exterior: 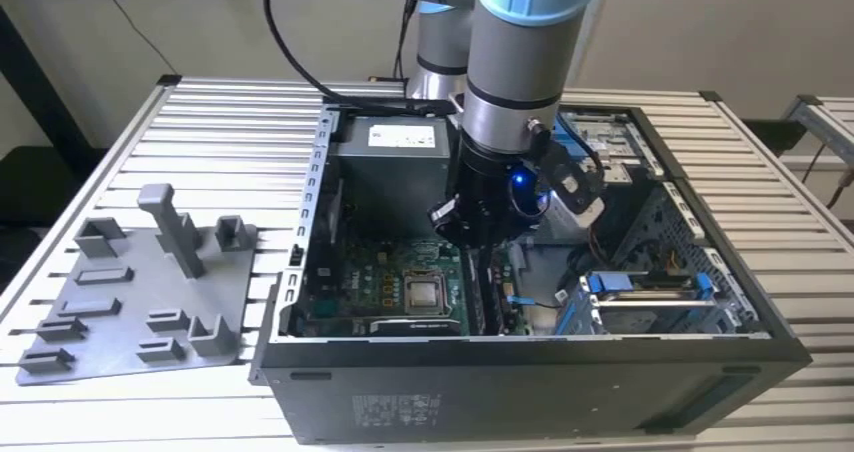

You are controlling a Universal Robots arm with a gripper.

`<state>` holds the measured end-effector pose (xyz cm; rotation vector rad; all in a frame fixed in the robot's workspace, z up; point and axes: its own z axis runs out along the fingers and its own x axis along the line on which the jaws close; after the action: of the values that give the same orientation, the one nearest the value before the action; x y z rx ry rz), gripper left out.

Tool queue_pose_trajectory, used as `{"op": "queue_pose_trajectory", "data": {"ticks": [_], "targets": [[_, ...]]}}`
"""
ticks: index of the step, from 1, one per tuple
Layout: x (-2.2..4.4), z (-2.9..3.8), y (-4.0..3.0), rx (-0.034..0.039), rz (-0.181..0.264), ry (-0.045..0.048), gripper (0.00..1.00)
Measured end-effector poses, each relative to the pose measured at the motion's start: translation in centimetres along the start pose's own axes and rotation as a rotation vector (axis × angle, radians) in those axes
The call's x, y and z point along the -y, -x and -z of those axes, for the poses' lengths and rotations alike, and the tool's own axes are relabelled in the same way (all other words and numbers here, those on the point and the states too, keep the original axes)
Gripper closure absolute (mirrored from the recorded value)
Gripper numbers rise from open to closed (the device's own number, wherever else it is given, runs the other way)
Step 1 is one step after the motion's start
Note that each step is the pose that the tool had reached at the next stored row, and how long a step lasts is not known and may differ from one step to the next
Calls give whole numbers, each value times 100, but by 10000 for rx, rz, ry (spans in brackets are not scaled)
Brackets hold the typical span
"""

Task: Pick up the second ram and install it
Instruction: 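Press down the second ram until it locks into place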

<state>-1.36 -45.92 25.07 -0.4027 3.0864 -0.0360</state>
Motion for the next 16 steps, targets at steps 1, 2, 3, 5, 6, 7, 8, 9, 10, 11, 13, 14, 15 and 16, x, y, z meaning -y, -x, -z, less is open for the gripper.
{"op": "queue_pose_trajectory", "data": {"ticks": [1, 2, 3, 5, 6, 7, 8, 9, 10, 11, 13, 14, 15, 16], "targets": [[0, 0, 0, 4, 179, 5, 89], [0, 0, 0, 10, 359, 9, 89], [0, 0, 0, 16, 554, 14, 89], [0, 0, 0, 34, 914, 21, 89], [0, 0, 0, 45, 1099, 24, 89], [0, 0, 0, 57, 1275, 26, 89], [0, 0, 0, 70, 1453, 27, 89], [0, 0, -1, 90, 1623, 26, 89], [0, 0, -1, 122, 1794, 22, 89], [0, -1, -1, 158, 1946, 16, 89], [0, 0, 0, 225, 2252, 5, 89], [0, 0, 0, 260, 2397, -2, 89], [0, 0, 0, 287, 2542, -6, 89], [0, 0, 1, 298, 2689, -2, 89]]}}
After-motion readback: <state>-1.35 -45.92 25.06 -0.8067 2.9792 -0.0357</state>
